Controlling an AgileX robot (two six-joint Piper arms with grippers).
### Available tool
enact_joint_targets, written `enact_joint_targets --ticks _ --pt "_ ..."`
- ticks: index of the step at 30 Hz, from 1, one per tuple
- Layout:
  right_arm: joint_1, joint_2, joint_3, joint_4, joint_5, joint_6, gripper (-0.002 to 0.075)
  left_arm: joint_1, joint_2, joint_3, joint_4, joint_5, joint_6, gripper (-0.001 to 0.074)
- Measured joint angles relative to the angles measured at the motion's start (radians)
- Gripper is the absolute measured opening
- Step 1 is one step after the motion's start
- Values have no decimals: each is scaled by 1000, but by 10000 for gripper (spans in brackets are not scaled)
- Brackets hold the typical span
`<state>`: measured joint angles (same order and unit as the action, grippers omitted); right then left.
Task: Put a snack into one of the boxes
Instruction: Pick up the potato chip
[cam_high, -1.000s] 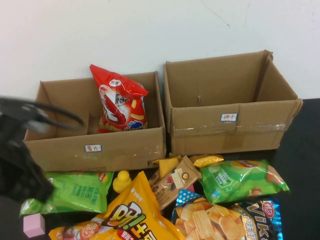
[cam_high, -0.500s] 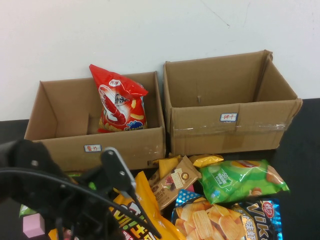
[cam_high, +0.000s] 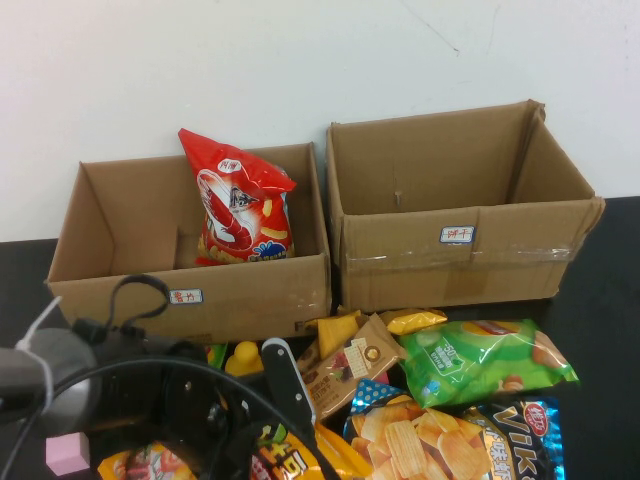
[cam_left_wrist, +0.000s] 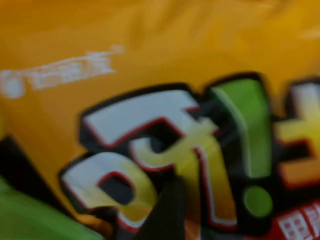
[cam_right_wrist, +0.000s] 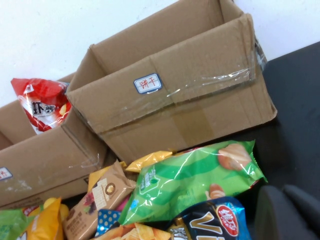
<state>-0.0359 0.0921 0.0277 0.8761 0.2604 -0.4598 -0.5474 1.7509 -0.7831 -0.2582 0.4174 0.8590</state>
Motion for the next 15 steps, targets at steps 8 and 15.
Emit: enact_joint_targets --ticks 8,15 --pt "0 0 0 0 0 0 -1 -5 67 -12 51 -90 -69 628" --pt "0 0 0 0 0 -2 -1 -5 65 -16 62 -87 -79 464"
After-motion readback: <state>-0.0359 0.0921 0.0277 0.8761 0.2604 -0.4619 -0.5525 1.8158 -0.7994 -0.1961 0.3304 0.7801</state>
